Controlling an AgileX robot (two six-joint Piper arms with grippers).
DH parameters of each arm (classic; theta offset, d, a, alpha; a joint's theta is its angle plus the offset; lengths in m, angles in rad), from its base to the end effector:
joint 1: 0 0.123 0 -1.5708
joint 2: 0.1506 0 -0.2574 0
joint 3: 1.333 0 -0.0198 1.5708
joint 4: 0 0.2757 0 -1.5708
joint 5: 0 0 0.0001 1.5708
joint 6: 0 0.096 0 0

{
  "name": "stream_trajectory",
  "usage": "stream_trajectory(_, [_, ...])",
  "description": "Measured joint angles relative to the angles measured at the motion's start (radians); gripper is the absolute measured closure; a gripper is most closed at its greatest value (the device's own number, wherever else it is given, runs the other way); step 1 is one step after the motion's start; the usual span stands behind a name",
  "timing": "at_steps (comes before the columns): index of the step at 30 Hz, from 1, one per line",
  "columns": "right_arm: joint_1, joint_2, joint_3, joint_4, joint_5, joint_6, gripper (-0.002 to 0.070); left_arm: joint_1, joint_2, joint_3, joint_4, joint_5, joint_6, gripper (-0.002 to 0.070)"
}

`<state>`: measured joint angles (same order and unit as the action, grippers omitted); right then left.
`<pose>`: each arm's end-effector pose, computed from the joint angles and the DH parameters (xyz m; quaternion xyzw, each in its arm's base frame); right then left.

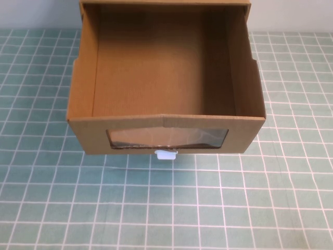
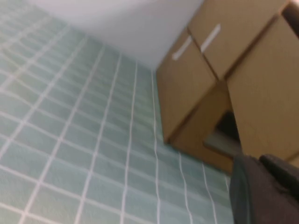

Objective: Close the shoe box

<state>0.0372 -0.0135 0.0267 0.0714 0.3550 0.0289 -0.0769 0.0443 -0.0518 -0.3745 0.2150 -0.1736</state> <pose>0.1105 0.0065 0.1717 0.0160 0.7987 0.0499 0.5994 0.1143 -0.0164 0.2084 -0.1452 0.7291 -0.2306 0.6278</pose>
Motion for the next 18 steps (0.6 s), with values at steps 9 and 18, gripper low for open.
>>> stream_trajectory(9, [0.0, 0.0, 0.0, 0.0, 0.0, 0.0, 0.0689, 0.0, 0.417, -0.402, -0.004, 0.302, 0.189, 0.068])
stream_trajectory(18, [0.0, 0.0, 0.0, 0.0, 0.0, 0.0, 0.0689, 0.0, 0.904, -0.888, -0.137, 0.459, 0.559, 0.068])
